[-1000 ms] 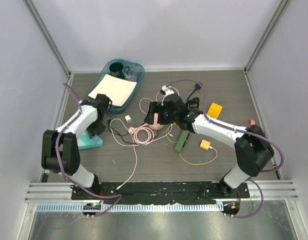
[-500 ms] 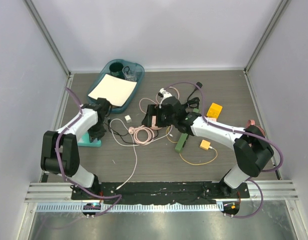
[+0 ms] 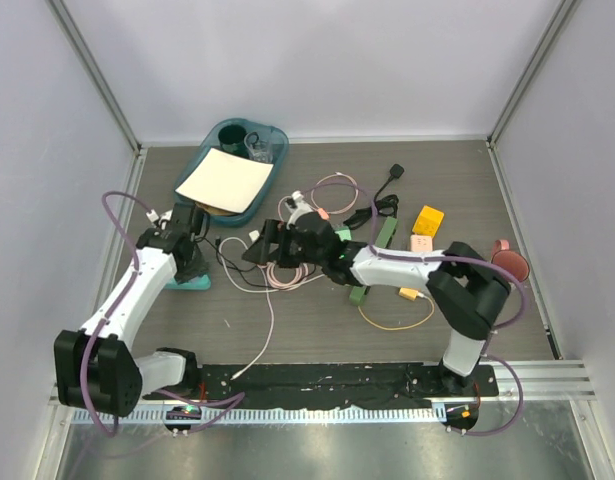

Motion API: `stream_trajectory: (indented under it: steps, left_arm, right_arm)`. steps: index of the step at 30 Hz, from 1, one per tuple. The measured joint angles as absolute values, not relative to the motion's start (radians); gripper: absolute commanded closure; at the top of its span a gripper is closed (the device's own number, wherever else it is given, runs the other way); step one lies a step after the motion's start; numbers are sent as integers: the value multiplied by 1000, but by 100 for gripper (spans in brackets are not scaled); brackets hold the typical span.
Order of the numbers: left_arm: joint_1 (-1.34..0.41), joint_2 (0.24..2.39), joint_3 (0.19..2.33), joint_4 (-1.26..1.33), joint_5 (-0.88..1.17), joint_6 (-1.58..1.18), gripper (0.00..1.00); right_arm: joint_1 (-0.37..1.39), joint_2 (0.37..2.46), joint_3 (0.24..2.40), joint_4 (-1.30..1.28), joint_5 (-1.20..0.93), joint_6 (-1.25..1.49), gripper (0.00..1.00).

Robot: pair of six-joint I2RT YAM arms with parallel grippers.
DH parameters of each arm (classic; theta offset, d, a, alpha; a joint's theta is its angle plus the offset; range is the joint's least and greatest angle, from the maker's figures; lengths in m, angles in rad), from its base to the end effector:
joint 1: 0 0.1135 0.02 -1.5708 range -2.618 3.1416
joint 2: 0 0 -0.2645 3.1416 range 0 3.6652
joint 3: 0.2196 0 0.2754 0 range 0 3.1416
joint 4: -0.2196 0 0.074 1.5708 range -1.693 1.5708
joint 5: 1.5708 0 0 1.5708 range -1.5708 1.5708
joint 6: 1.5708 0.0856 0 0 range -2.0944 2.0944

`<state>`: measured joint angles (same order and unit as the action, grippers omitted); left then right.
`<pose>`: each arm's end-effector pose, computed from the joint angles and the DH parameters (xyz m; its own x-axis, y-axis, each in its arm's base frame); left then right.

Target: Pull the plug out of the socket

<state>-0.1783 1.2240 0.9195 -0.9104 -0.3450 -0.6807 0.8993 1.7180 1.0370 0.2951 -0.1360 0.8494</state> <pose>0.2594 -0.0173 0.1940 -0.7489 -0.4668 -0.4703 -0.5410 0.8406 0.0271 0.2725 0.3615 0.1928 -0.7958 0.1944 -0.5735 -0.3880 0.5634 0.7294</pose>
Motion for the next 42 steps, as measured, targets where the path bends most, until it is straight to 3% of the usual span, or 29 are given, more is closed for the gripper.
stream_trajectory:
  steps: [11,23,28,30,34,42]
  left_arm:
    - [-178,1122,863,-856,-170,-617,100]
    - [-178,989,823,-786,-41,-588,100]
    - [-178,989,813,-773,-15,-583,100]
    - [-176,989,809,-774,-14,-579,100]
    - [-176,988,805,-767,-11,-575,100]
    - [-178,988,805,-779,-22,-577,100]
  right_arm:
    - [959,2090,1322,449,-229,1072,28]
    - [968,2195,1374,493,-277,1158,39]
    - [969,2228,1389,517,-291,1180,66]
    - [969,2235,1389,532,-295,1208,71]
    - [967,2239,1389,550,-294,1236,96]
    - [967,2239,1343,621,-289,1241,99]
